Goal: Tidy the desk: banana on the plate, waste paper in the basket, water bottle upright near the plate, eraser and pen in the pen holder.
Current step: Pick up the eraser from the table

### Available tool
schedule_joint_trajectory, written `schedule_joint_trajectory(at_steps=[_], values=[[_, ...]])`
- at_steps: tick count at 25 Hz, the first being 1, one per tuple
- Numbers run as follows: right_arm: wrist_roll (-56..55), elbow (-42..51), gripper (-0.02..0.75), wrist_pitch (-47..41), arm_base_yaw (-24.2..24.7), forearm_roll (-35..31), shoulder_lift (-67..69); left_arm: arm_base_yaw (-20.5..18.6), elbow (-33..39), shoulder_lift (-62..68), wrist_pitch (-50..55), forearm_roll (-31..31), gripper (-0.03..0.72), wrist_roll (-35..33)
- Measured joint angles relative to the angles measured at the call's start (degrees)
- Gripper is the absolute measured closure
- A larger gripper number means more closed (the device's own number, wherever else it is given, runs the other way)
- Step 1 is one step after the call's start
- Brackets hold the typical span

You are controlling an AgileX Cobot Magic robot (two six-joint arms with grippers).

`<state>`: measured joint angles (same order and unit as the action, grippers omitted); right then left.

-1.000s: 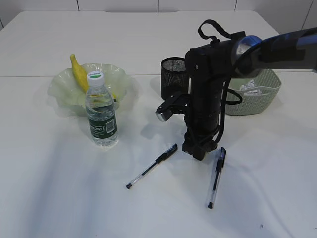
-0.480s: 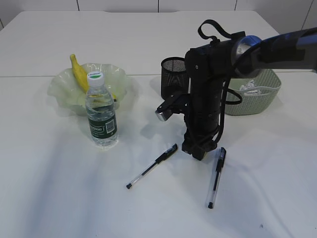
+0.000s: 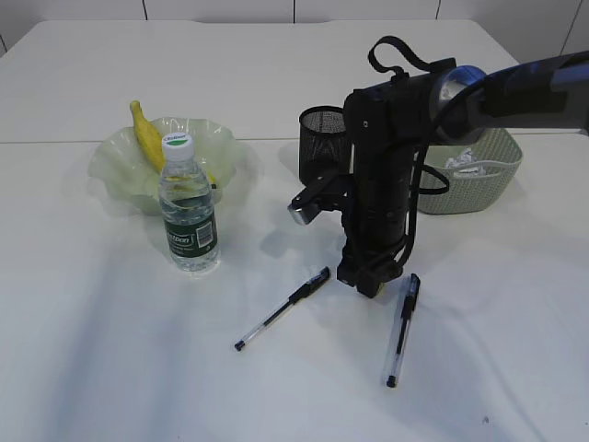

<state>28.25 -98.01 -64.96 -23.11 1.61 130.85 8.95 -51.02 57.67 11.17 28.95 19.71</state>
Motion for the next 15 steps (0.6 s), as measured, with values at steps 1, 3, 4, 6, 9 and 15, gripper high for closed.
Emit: schedule_joint_trajectory(at_steps=[1,3,4,6,9,15], values=[[0.0,0.0,0.545,-0.1,0.0,0.0,0.0,0.0,0.0,0.0,0.0,0.0,0.099,0.0],[0.0,0.0,0.545,-0.4,0.0,0.0,0.0,0.0,0.0,0.0,0.0,0.0,0.099,0.0],[0.0,-0.1,0.545,-0.6,0.0,0.0,0.0,0.0,0.0,0.0,0.0,0.0,0.099,0.0],[-0.1,-0.8,0.545,-1.9,0.0,0.0,0.1,0.0,0.0,0.0,0.0,0.0,0.099,0.0],[-0.6,-3.5,0.545,-3.6,0.0,-0.1,0.1,0.0,0.0,0.0,0.0,0.0,0.099,0.0],[-1.3,-9.6,0.546,-4.4,0.0,-0.6,0.1,0.0,0.0,0.0,0.0,0.0,0.099,0.0]])
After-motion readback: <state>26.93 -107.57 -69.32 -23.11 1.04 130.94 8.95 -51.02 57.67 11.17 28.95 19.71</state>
